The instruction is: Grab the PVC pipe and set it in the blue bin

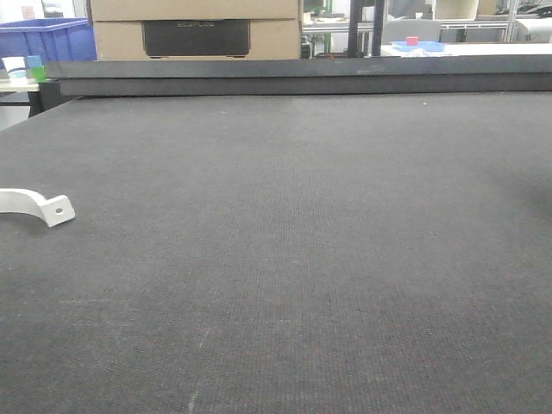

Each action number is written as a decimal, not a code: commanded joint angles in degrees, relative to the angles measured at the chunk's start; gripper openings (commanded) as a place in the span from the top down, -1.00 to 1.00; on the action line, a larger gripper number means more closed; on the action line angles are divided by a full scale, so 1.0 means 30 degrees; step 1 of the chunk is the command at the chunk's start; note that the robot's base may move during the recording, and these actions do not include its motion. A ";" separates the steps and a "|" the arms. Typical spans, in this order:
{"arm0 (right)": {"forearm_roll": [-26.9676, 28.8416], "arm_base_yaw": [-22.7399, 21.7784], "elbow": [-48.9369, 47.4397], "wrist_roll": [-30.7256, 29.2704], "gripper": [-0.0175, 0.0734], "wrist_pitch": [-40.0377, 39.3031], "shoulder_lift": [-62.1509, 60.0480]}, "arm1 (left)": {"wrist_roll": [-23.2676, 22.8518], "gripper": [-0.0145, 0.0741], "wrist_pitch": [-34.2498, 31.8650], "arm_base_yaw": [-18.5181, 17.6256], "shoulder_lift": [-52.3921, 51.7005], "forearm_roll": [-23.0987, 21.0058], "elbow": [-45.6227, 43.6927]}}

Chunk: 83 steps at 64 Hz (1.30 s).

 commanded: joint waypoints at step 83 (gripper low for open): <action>0.0901 -0.0059 -0.0113 -0.0031 0.98 -0.1830 -0.5323 | 0.0340 0.92 0.0807 -0.0026 -0.7031 -0.3049 -0.1332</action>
